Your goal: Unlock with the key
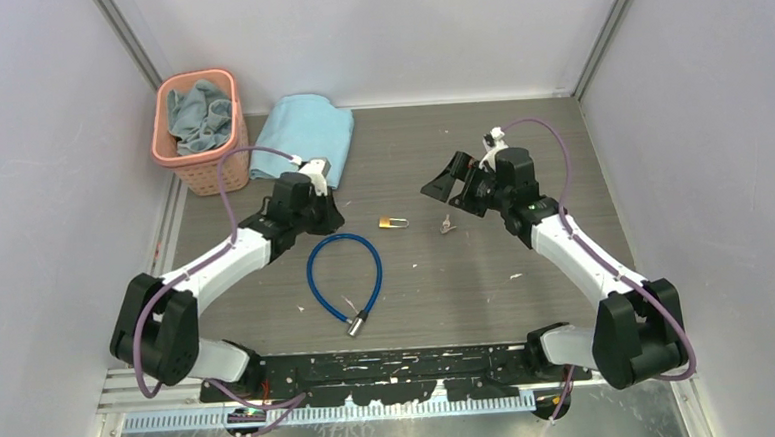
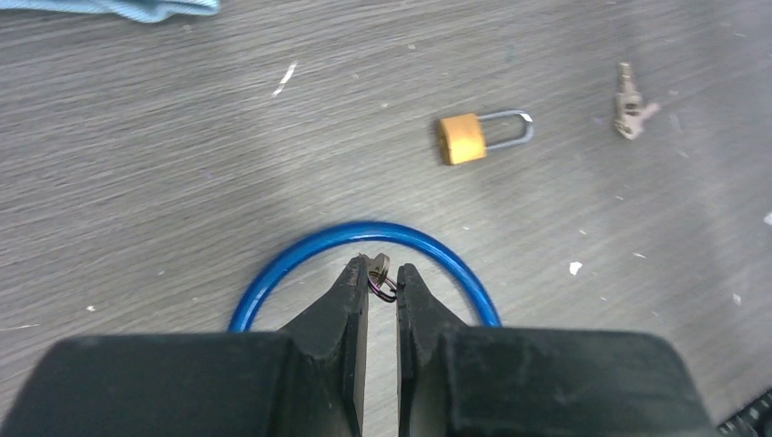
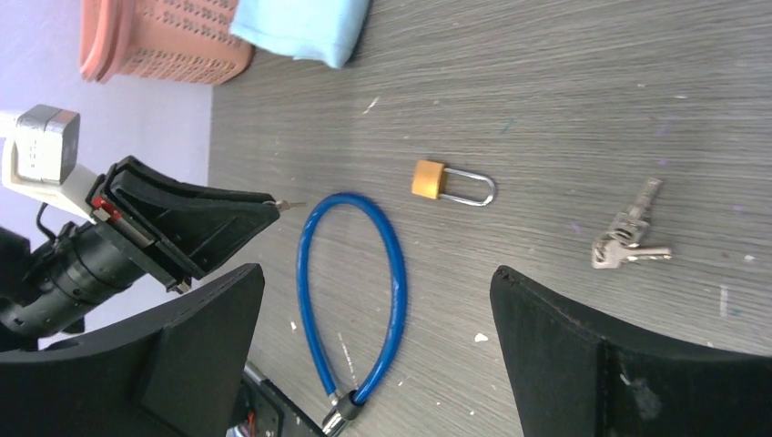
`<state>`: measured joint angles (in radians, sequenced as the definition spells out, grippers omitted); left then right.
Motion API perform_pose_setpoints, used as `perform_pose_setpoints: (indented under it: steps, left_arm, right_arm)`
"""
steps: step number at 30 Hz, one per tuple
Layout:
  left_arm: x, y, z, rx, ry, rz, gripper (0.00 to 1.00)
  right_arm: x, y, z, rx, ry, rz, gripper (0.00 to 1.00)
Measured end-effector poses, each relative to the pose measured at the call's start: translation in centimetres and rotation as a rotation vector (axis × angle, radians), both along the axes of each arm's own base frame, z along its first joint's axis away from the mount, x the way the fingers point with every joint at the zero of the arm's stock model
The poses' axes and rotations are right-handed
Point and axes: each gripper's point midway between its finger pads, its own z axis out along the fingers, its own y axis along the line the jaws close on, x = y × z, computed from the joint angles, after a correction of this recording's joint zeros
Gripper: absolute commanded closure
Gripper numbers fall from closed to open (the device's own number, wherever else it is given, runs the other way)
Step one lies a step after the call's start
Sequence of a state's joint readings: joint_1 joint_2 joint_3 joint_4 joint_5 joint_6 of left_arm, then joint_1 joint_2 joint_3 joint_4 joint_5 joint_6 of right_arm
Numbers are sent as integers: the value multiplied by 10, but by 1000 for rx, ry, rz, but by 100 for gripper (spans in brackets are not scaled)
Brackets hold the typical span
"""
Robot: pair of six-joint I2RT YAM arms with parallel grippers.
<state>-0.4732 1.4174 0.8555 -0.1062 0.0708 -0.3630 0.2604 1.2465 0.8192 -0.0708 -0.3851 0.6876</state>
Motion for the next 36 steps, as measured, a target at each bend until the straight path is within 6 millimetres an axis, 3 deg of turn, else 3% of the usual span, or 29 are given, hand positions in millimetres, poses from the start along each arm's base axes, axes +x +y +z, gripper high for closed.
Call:
perform_pose_setpoints:
  steps: [5, 8, 13, 16, 25, 28, 36]
  left_arm:
    - [-15, -15, 24, -108, -35, -85, 95]
    - [-26, -30, 49, -211, -62, -152, 98]
    - [-46, -54, 102, -411, -115, -273, 100]
    - [-60, -65, 130, -519, -128, -344, 100]
    - [-99, -82, 199, -809, -101, -495, 100]
    - [-109, -82, 218, -884, -90, -524, 100]
    - [-121, -82, 243, -995, -67, -554, 100]
  right_arm:
    - [-7, 23, 16, 65, -42, 82, 0]
    - [-15, 41, 28, 113, -77, 150, 3]
    - [-40, 66, 37, 192, -131, 280, 19]
    - [-54, 76, 46, 240, -169, 349, 23]
    - [-93, 98, 98, 361, -352, 546, 50]
    - [-105, 104, 111, 396, -395, 601, 51]
    - [-133, 115, 138, 443, -482, 720, 45]
